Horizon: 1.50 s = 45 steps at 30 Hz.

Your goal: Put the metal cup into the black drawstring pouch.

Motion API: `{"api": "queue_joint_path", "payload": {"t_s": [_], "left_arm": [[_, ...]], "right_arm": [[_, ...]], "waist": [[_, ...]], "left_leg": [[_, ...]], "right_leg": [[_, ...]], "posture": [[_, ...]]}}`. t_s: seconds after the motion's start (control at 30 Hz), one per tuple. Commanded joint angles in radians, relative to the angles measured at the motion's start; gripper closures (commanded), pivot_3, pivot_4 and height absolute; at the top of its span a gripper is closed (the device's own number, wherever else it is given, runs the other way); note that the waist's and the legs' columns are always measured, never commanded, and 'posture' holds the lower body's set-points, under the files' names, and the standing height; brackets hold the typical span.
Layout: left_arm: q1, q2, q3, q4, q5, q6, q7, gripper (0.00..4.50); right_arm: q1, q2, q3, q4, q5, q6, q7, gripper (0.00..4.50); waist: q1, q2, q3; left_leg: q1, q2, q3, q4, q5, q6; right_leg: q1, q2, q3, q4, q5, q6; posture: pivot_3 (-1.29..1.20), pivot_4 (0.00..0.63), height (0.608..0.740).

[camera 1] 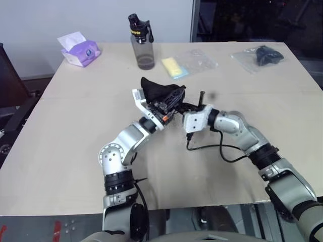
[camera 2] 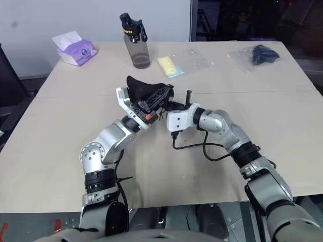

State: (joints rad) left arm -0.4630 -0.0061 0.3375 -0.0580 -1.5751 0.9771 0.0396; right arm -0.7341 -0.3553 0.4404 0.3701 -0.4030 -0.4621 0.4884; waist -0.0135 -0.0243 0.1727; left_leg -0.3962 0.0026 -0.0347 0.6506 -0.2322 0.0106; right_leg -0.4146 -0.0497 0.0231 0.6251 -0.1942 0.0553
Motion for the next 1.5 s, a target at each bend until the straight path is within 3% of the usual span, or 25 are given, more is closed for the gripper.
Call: {"api": "queue_joint_path", "payload": {"t_s": [0.03,0.13,0.2,0.27,0.37,0.5,0.57,0.63,0.83,0.97,1.07,1.27,1.3,1.37,1.5], "left_arm": [[0.012,0.001,-0.069,-0.042,-0.059,0.023,0.012,4.36],[0.019,0.01,-0.084,-0.044,-0.076,0.025,0.02,4.36],[0.024,0.016,-0.092,-0.049,-0.085,0.023,0.025,4.36],[0.035,0.03,-0.105,-0.059,-0.118,0.031,0.046,4.36],[0.055,0.049,-0.127,-0.078,-0.168,0.037,0.069,4.36],[0.071,0.064,-0.149,-0.092,-0.2,0.018,0.084,4.36],[0.067,0.063,-0.152,-0.087,-0.209,0.0,0.092,4.36],[0.063,0.067,-0.157,-0.083,-0.219,-0.015,0.094,4.36],[0.044,0.078,-0.171,-0.07,-0.238,-0.046,0.098,4.36],[0.031,0.078,-0.172,-0.064,-0.247,-0.059,0.103,4.36],[0.023,0.08,-0.172,-0.065,-0.255,-0.07,0.108,4.36],[-0.002,0.086,-0.165,-0.07,-0.253,-0.104,0.119,4.36],[-0.008,0.086,-0.162,-0.066,-0.25,-0.111,0.12,4.36],[-0.023,0.089,-0.157,-0.05,-0.232,-0.124,0.12,4.36],[-0.039,0.098,-0.149,-0.028,-0.21,-0.141,0.116,4.36]], "right_arm": [[-0.078,0.007,0.068,0.056,-0.167,-0.17,-0.14,4.47],[-0.109,0.02,0.071,0.121,-0.18,-0.221,-0.175,4.47],[-0.085,0.086,0.002,0.155,0.005,-0.181,-0.111,4.47],[-0.017,0.226,-0.139,0.101,0.398,0.063,0.038,4.47],[0.044,0.346,-0.282,-0.014,0.762,0.367,0.161,4.47],[0.076,0.388,-0.364,-0.136,0.981,0.634,0.196,4.47],[0.072,0.387,-0.368,-0.153,0.968,0.651,0.18,4.47],[0.062,0.37,-0.348,-0.137,0.859,0.576,0.14,4.47],[-0.019,0.121,-0.074,0.006,0.178,0.133,-0.042,4.47],[-0.082,0.018,0.046,0.06,-0.112,0.01,-0.165,4.47],[-0.089,-0.005,0.066,0.081,-0.193,-0.031,-0.233,4.47],[-0.082,0.001,0.052,0.086,-0.197,-0.069,-0.249,4.47],[-0.083,0.001,0.051,0.086,-0.198,-0.075,-0.252,3.86],[-0.082,0.004,0.045,0.086,-0.193,-0.085,-0.254,3.21],[-0.074,0.012,0.027,0.085,-0.156,-0.113,-0.245,1.2]], "waist": [[-0.002,0.0,0.0],[-0.003,0.0,0.0],[-0.003,0.0,0.0],[-0.006,-0.001,0.0],[-0.003,0.0,0.001],[0.008,0.0,0.001],[0.004,0.0,0.001],[0.002,0.0,0.001],[0.0,0.0,0.001],[-0.002,0.0,0.001],[-0.001,0.0,0.001],[0.0,-0.001,0.001],[0.0,-0.001,0.001],[0.001,-0.001,0.001],[0.0,-0.001,0.001]], "left_leg": [[0.0,0.0,0.0,0.0,0.0,-0.001],[0.0,0.0,0.0,0.0,0.001,-0.001],[0.0,0.0,0.0,0.0,0.0,0.0],[0.0,0.001,0.0,-0.001,0.0,0.0],[0.0,0.003,-0.002,-0.001,0.0,0.001],[-0.001,0.002,-0.004,0.0,-0.001,0.001],[-0.001,0.0,-0.003,0.0,-0.001,0.001],[-0.001,0.0,-0.003,0.0,-0.001,0.001],[-0.001,0.0,-0.001,-0.001,0.0,0.001],[-0.001,0.0,-0.001,-0.001,0.0,0.0],[-0.001,0.0,-0.001,-0.002,0.0,-0.001],[-0.001,0.0,-0.001,-0.001,0.0,0.0],[-0.001,0.0,-0.001,-0.001,0.0,0.0],[-0.001,0.0,-0.001,-0.001,0.0,0.0],[-0.001,0.0,-0.001,-0.001,0.0,0.0]], "right_leg": [[0.0,0.0,0.0,0.0,0.0,0.0],[0.0,0.0,0.001,0.0,0.0,0.0],[0.0,0.0,0.0,0.0,-0.001,-0.002],[0.0,0.0,0.001,0.0,-0.002,-0.003],[0.0,0.001,-0.001,0.0,0.0,0.0],[0.001,-0.001,-0.004,0.0,0.0,-0.001],[0.001,-0.002,-0.003,0.0,-0.002,-0.004],[0.001,-0.001,-0.003,0.0,-0.002,-0.004],[0.0,0.0,-0.002,0.0,-0.002,-0.004],[-0.001,0.0,-0.001,0.0,-0.002,-0.004],[-0.001,0.0,-0.001,0.0,-0.002,-0.004],[-0.001,0.0,0.0,0.0,-0.002,-0.004],[-0.001,0.0,0.0,0.0,-0.002,-0.004],[-0.001,0.0,0.0,0.0,-0.002,-0.004],[-0.001,0.0,0.0,-0.001,-0.002,-0.004]], "posture": [[0.0,0.15,0.74],[0.0,0.15,0.74],[0.0,0.15,0.74],[0.0,0.15,0.74],[0.0,0.15,0.74],[0.0,0.15,0.74],[0.0,0.15,0.74],[0.0,0.15,0.74],[0.0,0.15,0.74],[0.0,0.15,0.74],[0.0,0.15,0.74],[0.0,0.15,0.74],[0.0,0.15,0.74],[0.0,0.15,0.74],[0.0,0.15,0.74]]}}
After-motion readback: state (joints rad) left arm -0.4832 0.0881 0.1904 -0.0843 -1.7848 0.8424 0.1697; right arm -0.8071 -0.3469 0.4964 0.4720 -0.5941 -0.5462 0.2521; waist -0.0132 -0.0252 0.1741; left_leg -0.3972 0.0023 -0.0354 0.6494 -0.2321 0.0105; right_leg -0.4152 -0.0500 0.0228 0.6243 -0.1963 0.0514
